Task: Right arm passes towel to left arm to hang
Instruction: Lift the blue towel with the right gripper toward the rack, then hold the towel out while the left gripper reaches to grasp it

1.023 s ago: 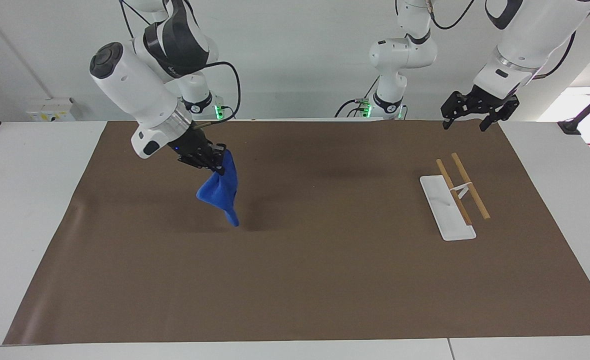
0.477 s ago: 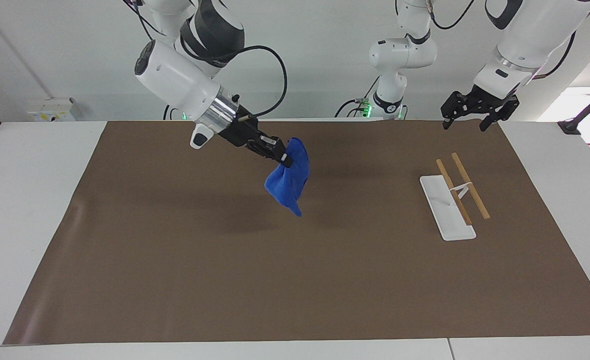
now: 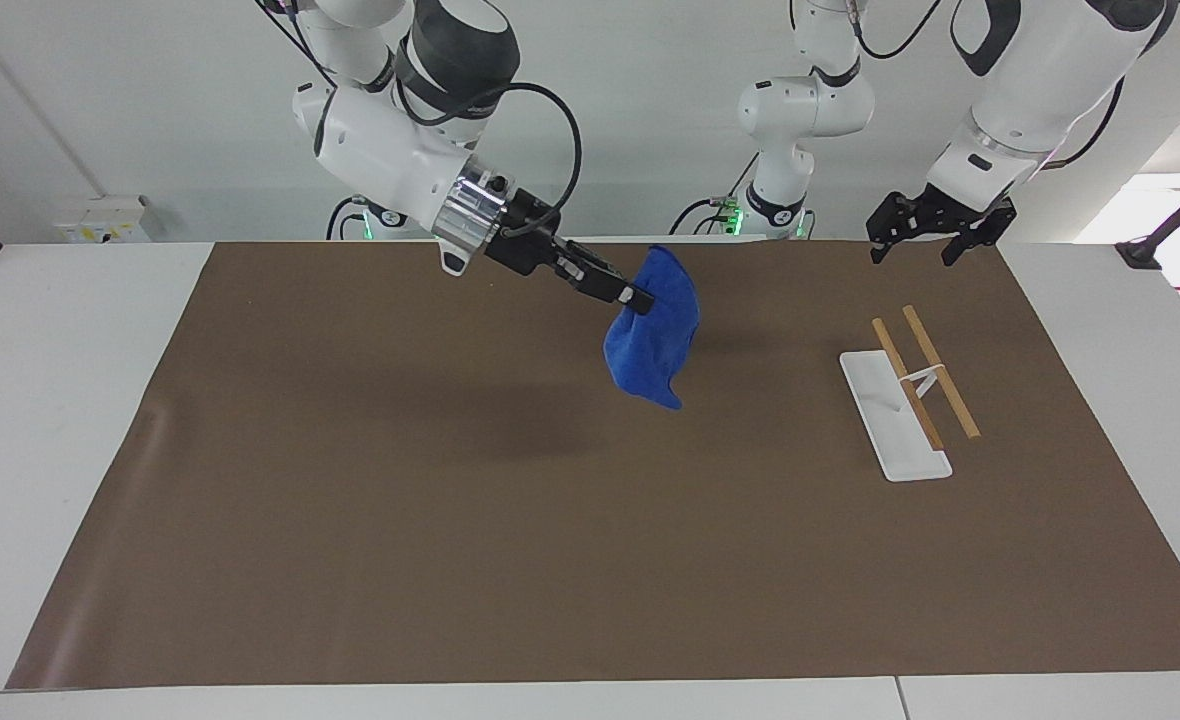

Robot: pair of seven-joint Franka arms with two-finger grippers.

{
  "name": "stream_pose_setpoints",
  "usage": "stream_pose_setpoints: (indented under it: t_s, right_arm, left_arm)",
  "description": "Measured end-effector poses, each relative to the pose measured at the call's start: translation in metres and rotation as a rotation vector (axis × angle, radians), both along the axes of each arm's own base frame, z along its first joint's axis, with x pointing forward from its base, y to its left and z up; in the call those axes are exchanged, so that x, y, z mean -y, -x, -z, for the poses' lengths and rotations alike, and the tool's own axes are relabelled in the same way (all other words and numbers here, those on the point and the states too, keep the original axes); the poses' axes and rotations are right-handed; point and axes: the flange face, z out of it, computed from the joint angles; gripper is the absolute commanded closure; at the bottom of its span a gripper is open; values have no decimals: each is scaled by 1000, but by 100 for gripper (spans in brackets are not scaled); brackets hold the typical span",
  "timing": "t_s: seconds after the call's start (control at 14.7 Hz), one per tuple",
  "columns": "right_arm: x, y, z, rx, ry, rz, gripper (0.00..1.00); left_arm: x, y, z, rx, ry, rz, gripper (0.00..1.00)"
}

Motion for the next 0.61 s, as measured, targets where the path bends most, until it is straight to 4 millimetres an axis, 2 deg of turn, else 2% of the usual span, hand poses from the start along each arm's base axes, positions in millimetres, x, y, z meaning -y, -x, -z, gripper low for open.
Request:
stream_pose_setpoints:
  t_s: [0.14,0.34,0.48,0.61]
  right_arm:
    - [-24,10,-2,-46,-63,95,100]
    - [-56,27,1,-119,-134,211,100]
    - [-69,34,4,-153,-153,245,100]
    - [-71,36,5,-168,-160,258,100]
  left_arm:
    - [10,0,3,4,61,-163,0]
    - [26,-5,16,-34,194,-510,0]
    - [33,-10,26,-74,266,-746,0]
    - [43,-15,34,-93,300,-985,0]
